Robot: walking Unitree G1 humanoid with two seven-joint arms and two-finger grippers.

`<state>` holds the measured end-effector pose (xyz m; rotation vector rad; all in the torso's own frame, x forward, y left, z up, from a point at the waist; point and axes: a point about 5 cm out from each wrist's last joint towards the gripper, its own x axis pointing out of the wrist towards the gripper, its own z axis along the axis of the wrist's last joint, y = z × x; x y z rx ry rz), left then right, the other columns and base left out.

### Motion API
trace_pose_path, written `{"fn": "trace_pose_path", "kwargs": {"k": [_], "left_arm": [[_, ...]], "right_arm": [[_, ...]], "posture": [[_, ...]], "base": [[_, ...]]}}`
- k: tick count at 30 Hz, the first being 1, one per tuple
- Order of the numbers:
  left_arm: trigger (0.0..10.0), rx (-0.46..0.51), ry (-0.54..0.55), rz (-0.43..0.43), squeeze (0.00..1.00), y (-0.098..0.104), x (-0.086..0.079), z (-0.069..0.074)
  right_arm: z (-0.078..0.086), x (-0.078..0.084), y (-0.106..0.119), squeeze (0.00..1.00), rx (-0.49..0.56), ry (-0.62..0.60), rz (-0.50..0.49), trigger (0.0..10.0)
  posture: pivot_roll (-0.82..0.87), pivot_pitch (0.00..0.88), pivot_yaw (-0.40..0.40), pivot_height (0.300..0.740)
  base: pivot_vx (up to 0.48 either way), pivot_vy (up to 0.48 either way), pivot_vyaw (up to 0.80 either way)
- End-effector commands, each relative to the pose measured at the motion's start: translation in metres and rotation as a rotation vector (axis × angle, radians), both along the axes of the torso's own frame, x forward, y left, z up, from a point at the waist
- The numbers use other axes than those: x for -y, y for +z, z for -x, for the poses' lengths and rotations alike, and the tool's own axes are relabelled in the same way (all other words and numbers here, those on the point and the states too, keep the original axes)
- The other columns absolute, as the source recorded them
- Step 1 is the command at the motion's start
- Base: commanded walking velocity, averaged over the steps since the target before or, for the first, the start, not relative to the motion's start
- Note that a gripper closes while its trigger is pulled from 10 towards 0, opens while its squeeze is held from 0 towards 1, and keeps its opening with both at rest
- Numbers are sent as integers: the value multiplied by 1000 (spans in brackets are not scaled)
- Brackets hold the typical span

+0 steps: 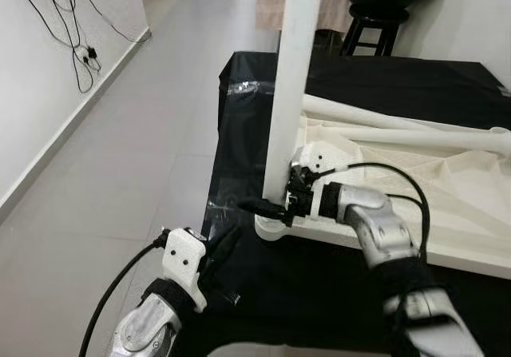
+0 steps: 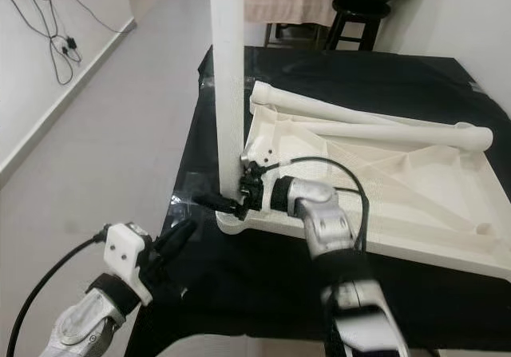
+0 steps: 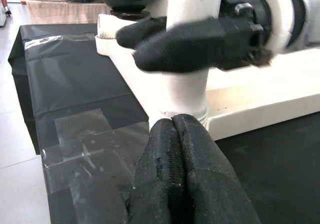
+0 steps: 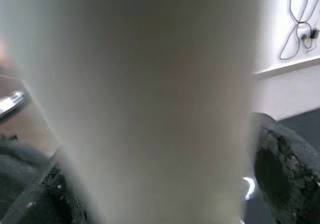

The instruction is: Building children table

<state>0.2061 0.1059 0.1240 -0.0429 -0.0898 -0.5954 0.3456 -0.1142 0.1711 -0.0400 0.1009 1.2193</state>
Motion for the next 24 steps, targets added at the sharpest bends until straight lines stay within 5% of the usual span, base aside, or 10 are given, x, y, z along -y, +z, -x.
{"fn": "trace_pose_path", "kwargs": {"k": [1,2,3,9,16,21,22,23,24], "left_arm": [[10000,-16,-3,-8,0,-3,2,0],[10000,-17,-3,-8,0,-3,2,0],[10000,-17,-3,-7,0,-3,3,0],[10000,-18,-2,-5,0,-3,3,-1],[10000,-18,-8,5,0,0,3,2],[10000,-17,-9,7,0,1,2,4],[10000,-16,-8,6,0,2,0,4],[10000,-16,-8,6,0,2,0,4],[10000,-15,-7,5,0,3,-2,4]], "right_arm": [[-3,-4,2,0,-2,27,-7,10000],[-6,-5,5,0,-6,37,-7,10000],[-7,-6,7,0,-17,71,-9,0],[-10,-6,9,0,-31,156,-30,0],[-4,11,2,0,39,17,-33,0],[3,16,-8,0,27,-244,-33,0],[15,1,-22,0,-33,-471,-76,0],[15,1,-22,0,-33,-471,-76,0],[47,-16,-42,0,-95,-695,-60,0]], "posture": [[92,73,-60,740],[92,73,-60,740],[95,75,-63,740],[95,75,-63,740],[64,109,-57,740],[54,118,-56,740],[40,139,-49,740],[40,139,-49,740],[34,145,-42,740]], "base": [[0,0,0],[0,0,0],[0,0,0],[0,0,0],[0,0,0],[0,0,0],[0,0,0],[0,0,0],[0,0,0]]}}
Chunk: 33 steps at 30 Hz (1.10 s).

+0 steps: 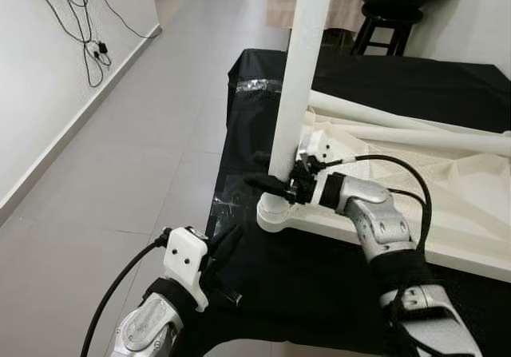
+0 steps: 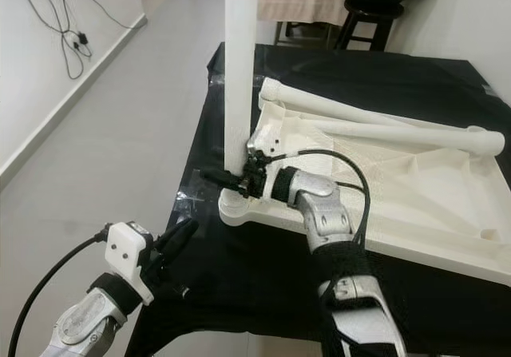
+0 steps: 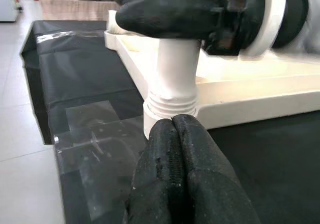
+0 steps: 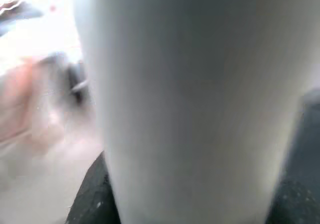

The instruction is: Building children table

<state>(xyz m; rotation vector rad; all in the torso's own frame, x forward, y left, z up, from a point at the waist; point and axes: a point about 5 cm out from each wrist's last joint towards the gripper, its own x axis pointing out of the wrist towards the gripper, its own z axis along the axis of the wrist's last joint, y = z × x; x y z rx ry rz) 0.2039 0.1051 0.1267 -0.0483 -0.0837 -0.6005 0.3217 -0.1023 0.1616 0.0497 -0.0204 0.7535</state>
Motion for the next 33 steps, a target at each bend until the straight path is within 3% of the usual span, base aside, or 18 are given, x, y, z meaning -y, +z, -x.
{"fn": "trace_pose_path", "kwargs": {"k": [1,2,4,6,12,13,14,16,17,19,21,22,25,26,33], "left_arm": [[10000,-8,-2,1,0,1,-2,1],[10000,-8,-2,-1,0,0,-3,1],[10000,-10,-3,-1,0,-1,-4,0],[10000,-17,-16,1,0,-2,-2,-1],[10000,-17,-5,-1,0,-2,-4,-1],[10000,-16,1,-1,0,-2,-5,-2],[10000,-18,3,0,0,-2,-5,-2],[10000,-21,3,2,0,-2,-6,-3],[10000,-23,1,3,0,-2,-6,-3],[10000,-26,-2,3,0,-2,-6,-4],[10000,-30,-9,5,0,-3,-6,-5],[10000,-30,-9,5,0,-3,-6,-5],[10000,-32,-14,5,0,-3,-5,-6],[10000,-33,-14,5,0,-4,-4,-6],[10000,-36,-11,5,0,-5,-3,-7]], "right_arm": [[23,-4,-33,0,-177,-219,14,0],[30,-12,-31,0,-130,-193,58,0],[28,-15,-29,0,-105,-138,62,0],[18,-12,-35,0,-141,-135,58,0],[22,-19,-35,0,-135,-97,61,0],[23,-19,-33,0,-136,-100,57,1725],[26,-21,-27,0,-154,-82,20,10000],[29,-22,-23,0,-167,-70,-5,10000],[31,-24,-16,1000,-153,-23,-13,10000],[31,-26,-9,1000,-130,39,-13,10000],[23,-24,4,1000,-67,202,-27,10000],[23,-24,4,1000,-67,202,-27,10000],[14,-18,12,1000,34,357,62,10000],[9,-15,12,0,27,424,91,10000],[-21,-8,21,0,-35,591,159,10000]], "posture": [[34,145,-42,740],[21,140,-35,740],[17,133,-34,740],[50,127,-53,740],[45,128,-50,740],[44,127,-46,740],[48,124,-43,740],[48,124,-43,740],[49,122,-42,740],[49,122,-42,740],[48,114,-34,740],[48,114,-34,740],[55,109,-32,740],[67,97,-40,740],[89,79,-53,740]], "base": [[0,0,0],[0,0,0],[0,0,0],[0,0,0],[0,0,0],[0,0,0],[0,0,0],[0,0,0],[0,0,0],[0,0,0],[0,0,0],[0,0,0],[0,0,0],[0,0,0],[0,0,0]]}}
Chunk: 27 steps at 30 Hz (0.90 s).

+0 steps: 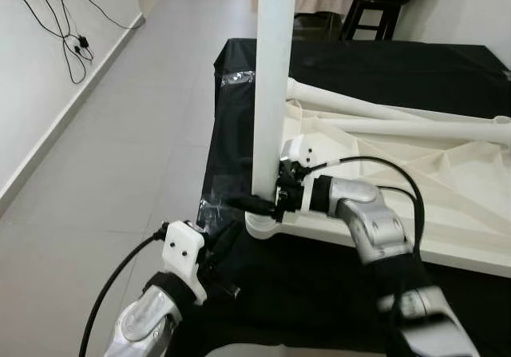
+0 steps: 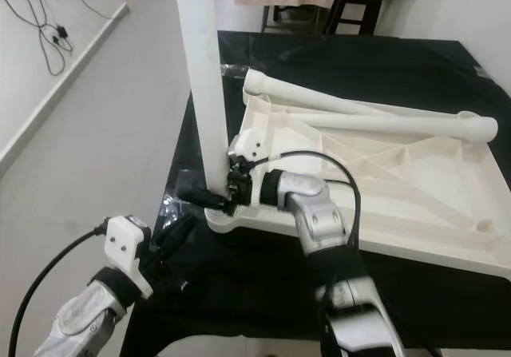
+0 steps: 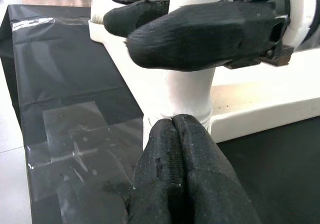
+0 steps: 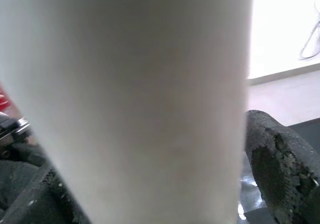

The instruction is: Building children table

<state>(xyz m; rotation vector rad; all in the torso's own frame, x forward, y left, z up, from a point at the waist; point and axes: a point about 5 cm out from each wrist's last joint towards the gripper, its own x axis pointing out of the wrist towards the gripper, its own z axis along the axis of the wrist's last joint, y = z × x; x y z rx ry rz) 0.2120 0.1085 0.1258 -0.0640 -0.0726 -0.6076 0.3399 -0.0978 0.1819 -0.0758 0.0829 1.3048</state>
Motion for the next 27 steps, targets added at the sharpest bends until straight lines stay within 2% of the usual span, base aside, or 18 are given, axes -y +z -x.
{"fn": "trace_pose_path", "kwargs": {"k": [1,3,7,8,14,16,19,21,22,23,24,26,27], "left_arm": [[10000,-21,-3,-6,0,-5,1,1],[10000,-22,-2,-7,0,-5,1,1],[10000,-22,-2,-7,0,-5,2,1],[10000,-23,-2,-7,0,-5,3,0],[10000,-23,-4,-5,0,-5,4,1],[10000,-22,-5,0,0,-4,6,2],[10000,-21,-6,2,0,-4,7,2],[10000,-20,-9,7,0,-2,7,4],[10000,-20,-9,7,0,-2,7,4],[10000,-20,-11,9,0,-1,7,5],[10000,-20,-11,10,0,0,6,6],[10000,-20,-11,10,0,0,6,6],[10000,-20,-11,11,0,0,5,7]], "right_arm": [[-3,-3,1,0,-2,38,13,10000],[-14,-4,7,0,-10,54,40,10000],[-17,-4,9,0,-30,54,25,10000],[-19,-3,9,0,-45,58,18,0],[-20,-1,9,0,-65,67,9,0],[-18,11,7,0,-38,46,11,0],[-18,16,6,0,-25,44,14,0],[-15,28,5,0,20,-35,13,0],[-15,28,5,0,20,-35,13,0],[-12,30,-1,0,18,-136,2,0],[-6,23,-13,0,1,-303,-12,0],[-6,23,-13,0,1,-303,-12,0],[-1,20,-21,0,-16,-419,-20,0]], "posture": [[89,79,-53,740],[92,75,-56,740],[93,72,-57,740],[94,72,-61,740],[94,73,-64,740],[83,83,-64,740],[83,83,-64,740],[66,100,-63,740],[66,100,-63,740],[53,111,-64,740],[44,123,-60,740],[44,123,-60,740],[43,126,-58,740]], "base": [[0,0,0],[0,0,0],[0,0,0],[0,0,0],[0,0,0],[0,0,0],[0,0,0],[0,0,0],[0,0,0],[0,0,0],[0,0,0],[0,0,0],[0,0,0]]}}
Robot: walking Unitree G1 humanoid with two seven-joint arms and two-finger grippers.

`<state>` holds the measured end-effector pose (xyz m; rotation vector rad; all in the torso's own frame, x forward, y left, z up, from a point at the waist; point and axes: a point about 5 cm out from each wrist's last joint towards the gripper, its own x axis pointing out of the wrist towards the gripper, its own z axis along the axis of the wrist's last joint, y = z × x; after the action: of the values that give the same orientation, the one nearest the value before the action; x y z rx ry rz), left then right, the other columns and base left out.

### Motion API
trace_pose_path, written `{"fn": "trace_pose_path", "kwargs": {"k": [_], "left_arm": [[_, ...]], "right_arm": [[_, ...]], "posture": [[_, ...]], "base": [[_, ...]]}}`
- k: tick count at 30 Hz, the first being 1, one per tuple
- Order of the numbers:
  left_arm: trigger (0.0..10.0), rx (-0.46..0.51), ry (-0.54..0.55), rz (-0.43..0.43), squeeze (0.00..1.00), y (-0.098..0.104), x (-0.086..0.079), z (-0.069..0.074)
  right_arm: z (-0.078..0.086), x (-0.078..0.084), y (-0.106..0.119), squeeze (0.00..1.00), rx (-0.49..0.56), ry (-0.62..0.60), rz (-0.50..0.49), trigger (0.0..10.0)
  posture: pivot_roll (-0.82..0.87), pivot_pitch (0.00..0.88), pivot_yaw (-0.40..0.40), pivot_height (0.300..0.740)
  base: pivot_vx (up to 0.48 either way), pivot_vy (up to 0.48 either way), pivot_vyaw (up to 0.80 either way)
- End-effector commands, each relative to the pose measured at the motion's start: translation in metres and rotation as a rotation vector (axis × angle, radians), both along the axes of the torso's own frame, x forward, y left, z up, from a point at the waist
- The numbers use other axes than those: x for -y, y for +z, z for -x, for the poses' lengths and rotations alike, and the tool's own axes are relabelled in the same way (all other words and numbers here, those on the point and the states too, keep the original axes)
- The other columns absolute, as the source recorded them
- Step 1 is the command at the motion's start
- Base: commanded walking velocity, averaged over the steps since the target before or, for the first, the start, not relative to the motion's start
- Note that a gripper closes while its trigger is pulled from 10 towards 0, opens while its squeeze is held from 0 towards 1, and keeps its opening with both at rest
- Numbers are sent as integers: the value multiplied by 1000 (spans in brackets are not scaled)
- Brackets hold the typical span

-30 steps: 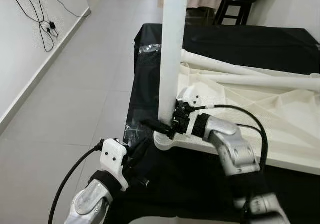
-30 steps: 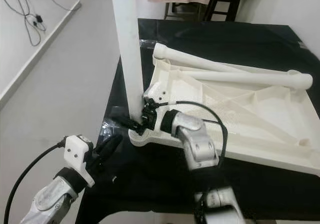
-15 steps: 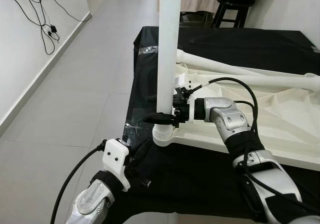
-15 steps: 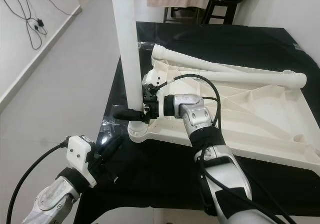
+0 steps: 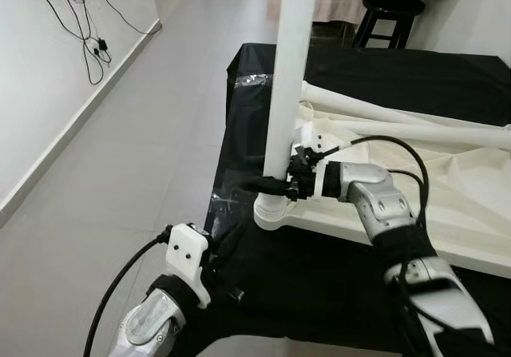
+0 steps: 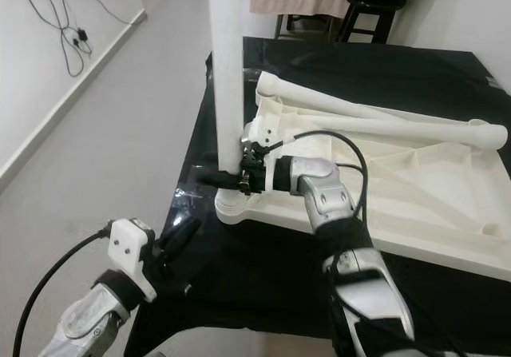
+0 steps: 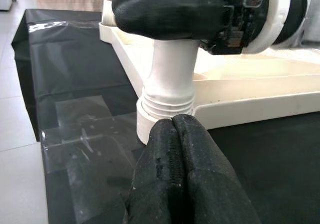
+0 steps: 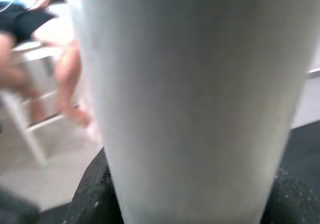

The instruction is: Building children table

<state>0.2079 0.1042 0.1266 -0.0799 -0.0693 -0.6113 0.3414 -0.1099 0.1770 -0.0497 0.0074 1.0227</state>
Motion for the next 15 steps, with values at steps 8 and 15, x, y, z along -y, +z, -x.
{"fn": "trace_pose_path", "kwargs": {"k": [8,15], "left_arm": [[10000,-17,-10,-7,0,0,-5,3],[10000,-15,1,-17,0,-1,-4,1]], "right_arm": [[44,-32,-45,0,-124,-396,61,0],[27,-30,-42,0,-131,-393,77,824]], "posture": [[32,143,-33,740],[43,126,-41,740]], "base": [[0,0,0],[0,0,0]]}}
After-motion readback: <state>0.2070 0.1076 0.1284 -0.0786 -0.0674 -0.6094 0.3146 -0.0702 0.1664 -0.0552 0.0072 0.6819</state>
